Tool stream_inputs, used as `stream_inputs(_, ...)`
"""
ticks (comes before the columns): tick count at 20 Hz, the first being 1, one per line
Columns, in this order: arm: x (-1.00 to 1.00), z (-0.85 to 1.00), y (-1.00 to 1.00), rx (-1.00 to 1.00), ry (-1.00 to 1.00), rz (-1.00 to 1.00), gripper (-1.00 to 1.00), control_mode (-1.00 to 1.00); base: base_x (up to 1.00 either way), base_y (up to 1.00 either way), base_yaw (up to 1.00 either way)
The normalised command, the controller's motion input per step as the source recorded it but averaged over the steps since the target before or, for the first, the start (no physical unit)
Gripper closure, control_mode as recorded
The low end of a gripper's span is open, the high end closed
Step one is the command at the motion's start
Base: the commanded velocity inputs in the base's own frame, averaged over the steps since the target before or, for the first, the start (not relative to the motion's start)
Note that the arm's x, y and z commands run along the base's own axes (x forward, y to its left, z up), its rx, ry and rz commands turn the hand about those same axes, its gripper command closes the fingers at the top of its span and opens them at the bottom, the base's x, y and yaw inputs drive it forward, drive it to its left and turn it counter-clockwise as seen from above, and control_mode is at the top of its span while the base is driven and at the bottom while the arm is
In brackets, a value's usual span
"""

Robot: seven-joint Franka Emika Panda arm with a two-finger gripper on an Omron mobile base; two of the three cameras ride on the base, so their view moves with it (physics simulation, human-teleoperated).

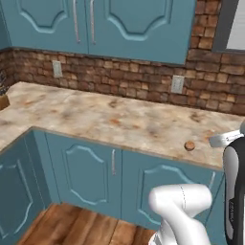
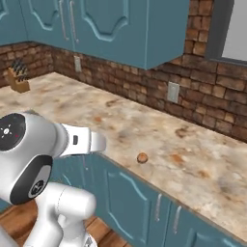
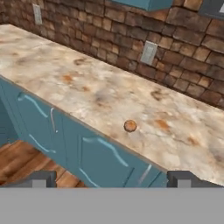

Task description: Place the beer and liquor on the top shelf of the fridge to keep them out of children's reach, and place the tangerine on lower shelves for easy access.

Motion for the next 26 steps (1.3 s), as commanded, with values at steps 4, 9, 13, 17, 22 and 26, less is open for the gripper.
stream_inputs(4,0.0,0.0,0.0,0.0,0.0,0.0,-1.0,1.0,0.92,0.0,-0.38)
stream_inputs(9,0.0,0.0,0.0,0.0,0.0,0.0,-1.0,1.0,0.27,0.0,-0.36)
stream_inputs(13,0.0,0.0,0.0,0.0,0.0,0.0,-1.0,1.0,-0.01,0.0,-0.35)
stream_inputs(17,0.0,0.0,0.0,0.0,0.0,0.0,-1.0,1.0,-0.14,0.04,-0.31)
stream_inputs(22,0.0,0.0,0.0,0.0,0.0,0.0,-1.0,1.0,-0.31,0.29,-0.22)
stream_inputs(26,0.0,0.0,0.0,0.0,0.0,0.0,-1.0,1.0,-0.48,0.45,-0.15)
